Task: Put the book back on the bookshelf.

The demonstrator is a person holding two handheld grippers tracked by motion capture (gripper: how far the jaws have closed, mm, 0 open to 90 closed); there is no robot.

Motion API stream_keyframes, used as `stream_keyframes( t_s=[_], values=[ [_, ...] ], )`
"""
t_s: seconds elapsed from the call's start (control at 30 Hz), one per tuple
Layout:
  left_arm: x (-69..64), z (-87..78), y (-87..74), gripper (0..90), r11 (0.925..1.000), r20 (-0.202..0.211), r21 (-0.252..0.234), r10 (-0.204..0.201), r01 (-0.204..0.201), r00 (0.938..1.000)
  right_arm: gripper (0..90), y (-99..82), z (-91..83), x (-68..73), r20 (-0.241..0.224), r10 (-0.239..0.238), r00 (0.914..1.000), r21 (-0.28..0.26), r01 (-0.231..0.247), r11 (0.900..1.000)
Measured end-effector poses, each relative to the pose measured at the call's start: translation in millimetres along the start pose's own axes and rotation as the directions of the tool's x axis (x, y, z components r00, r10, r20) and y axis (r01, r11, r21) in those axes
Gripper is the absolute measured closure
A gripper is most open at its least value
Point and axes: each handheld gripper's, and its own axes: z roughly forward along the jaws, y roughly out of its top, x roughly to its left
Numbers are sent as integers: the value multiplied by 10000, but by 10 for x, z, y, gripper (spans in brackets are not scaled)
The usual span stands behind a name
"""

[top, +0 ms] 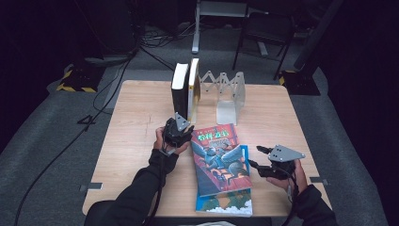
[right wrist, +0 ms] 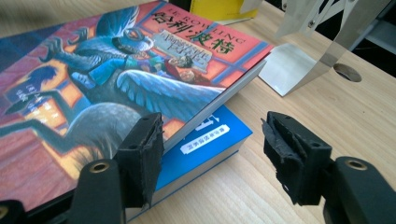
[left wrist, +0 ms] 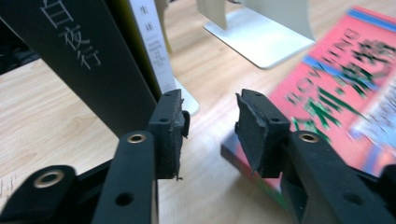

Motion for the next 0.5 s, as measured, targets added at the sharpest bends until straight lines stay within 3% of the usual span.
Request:
stream_keyframes(
  t_s=[0.2, 0.3, 0.33, 0.37, 0.4, 0.5],
  values=[
    [-56, -137, -135, 530, 9974, 741, 319, 617, -642, 9953, 382, -22, -23, 19, -221, 18, 9998, 116, -15, 9999],
    [-102, -210, -220, 497, 9901, 854, 550, 1240, -1289, 9886, 379, -34, -51, 39, -468, 32, 9989, 188, -23, 9998],
    [-102, -210, -220, 477, 9901, 854, 550, 1240, -1289, 9886, 379, -39, -62, 45, -540, 14, 9985, 204, -3, 9998],
    [-122, -248, -269, 477, 9851, 663, 633, 1559, -1601, 9855, 379, -39, -62, 45, -540, 14, 9985, 204, -3, 9998],
    [-125, -264, -295, 437, 9832, 631, 676, 1654, -1695, 9842, 377, -49, -74, 55, -678, 25, 9977, 274, -6, 9996],
    [-118, -301, -346, 403, 9816, 1032, 809, 1644, -1730, 9810, 350, -62, -82, 65, -816, 113, 9966, 427, -78, 9991]
  ],
)
